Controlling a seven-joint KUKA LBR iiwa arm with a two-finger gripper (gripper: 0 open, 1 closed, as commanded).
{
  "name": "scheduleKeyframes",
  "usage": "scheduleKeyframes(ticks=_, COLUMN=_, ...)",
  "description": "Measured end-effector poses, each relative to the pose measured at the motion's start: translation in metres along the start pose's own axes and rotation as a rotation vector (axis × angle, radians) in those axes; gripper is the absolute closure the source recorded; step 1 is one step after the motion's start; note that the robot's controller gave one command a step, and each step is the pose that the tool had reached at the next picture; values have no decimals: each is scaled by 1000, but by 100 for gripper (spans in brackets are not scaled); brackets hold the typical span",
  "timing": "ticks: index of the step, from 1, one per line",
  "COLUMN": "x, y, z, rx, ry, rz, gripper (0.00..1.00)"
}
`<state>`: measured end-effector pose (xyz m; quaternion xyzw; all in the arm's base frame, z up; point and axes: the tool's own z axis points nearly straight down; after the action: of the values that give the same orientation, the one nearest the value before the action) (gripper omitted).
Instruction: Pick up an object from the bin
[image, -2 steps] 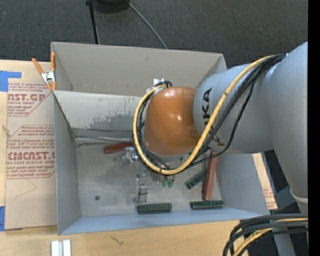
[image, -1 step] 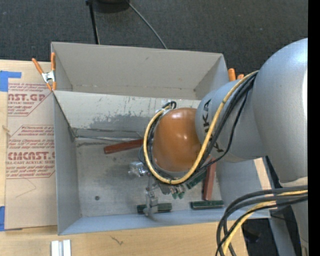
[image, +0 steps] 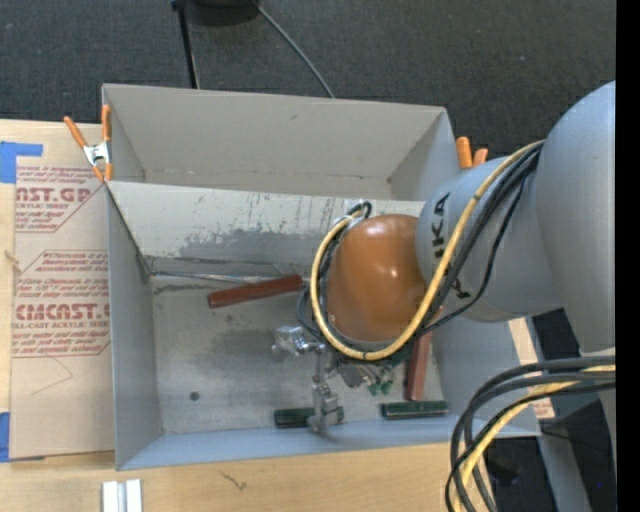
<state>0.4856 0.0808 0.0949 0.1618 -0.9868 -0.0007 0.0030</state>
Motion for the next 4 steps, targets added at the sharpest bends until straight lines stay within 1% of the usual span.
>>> scheduleKeyframes(ticks=1, x=3, y=-8, z=-32, rx=3, ry=-8, rz=-57, gripper=0)
scheduleKeyframes(ticks=2, x=3, y=-12, z=-25, rx=3, ry=-13, rz=-88, gripper=0)
scheduleKeyframes(ticks=3, x=1, y=3, z=-11, rx=3, ry=-4, rz=-222, gripper=0)
scheduleKeyframes(ticks=4, x=8, y=-19, z=7, rx=-1, ry=-9, rz=-87, gripper=0)
